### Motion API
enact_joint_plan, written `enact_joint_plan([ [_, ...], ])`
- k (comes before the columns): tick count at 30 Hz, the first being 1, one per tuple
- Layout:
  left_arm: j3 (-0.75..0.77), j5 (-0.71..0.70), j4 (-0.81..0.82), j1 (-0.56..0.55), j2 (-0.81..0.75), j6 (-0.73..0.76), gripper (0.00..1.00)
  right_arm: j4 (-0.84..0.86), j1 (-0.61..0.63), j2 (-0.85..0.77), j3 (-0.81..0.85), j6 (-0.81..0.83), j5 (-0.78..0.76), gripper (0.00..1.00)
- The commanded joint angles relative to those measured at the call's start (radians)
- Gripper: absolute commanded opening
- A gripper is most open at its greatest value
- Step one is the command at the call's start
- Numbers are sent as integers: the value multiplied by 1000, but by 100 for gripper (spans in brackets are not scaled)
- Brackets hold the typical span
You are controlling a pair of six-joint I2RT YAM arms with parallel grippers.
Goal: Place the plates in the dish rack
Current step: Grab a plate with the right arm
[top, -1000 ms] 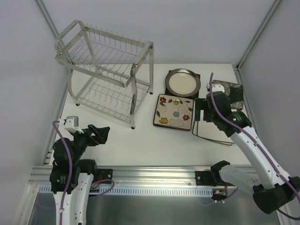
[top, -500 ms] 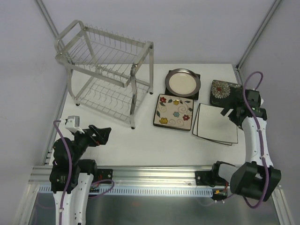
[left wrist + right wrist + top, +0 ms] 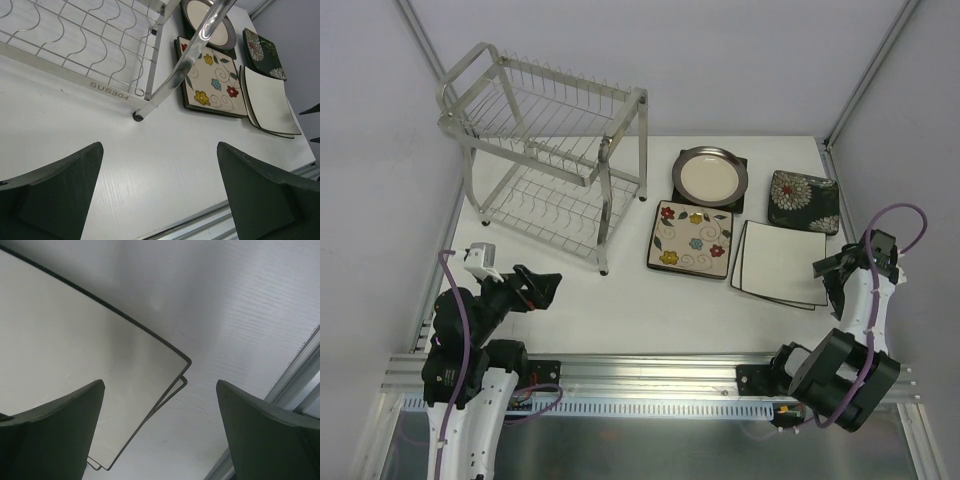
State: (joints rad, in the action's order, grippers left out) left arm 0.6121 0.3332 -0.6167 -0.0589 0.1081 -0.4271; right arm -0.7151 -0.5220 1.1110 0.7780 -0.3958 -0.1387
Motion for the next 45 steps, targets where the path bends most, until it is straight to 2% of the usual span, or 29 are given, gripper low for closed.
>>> enact_joint_plan([
  [1,38,15,15,-12,19,11,99,54,-38,-33,-51,-95,-21,100],
  [6,46,27,12,-18,27,14,99,247,-95,-103,-198,-155,66,98],
  [10,52,38,8,-19,24,14,99,376,-128,-200,-319,-161,102,90],
  [19,37,59,5,-25,25,10,99,595,-200,-200,-456,-150,230,79],
  [23,37,61,6,-32,28,10,99,655,-231,-195,-483,-129,275,77],
  [28,37,58,6,-38,33,10,99,694,-242,-189,-506,-112,330,65],
  [34,38,59,6,-48,41,10,99,688,-243,-212,-516,-95,367,57],
  [39,41,64,5,-55,44,13,99,642,-243,-252,-503,-75,357,34],
  [45,41,70,3,-59,45,13,99,551,-245,-300,-453,-45,335,19],
])
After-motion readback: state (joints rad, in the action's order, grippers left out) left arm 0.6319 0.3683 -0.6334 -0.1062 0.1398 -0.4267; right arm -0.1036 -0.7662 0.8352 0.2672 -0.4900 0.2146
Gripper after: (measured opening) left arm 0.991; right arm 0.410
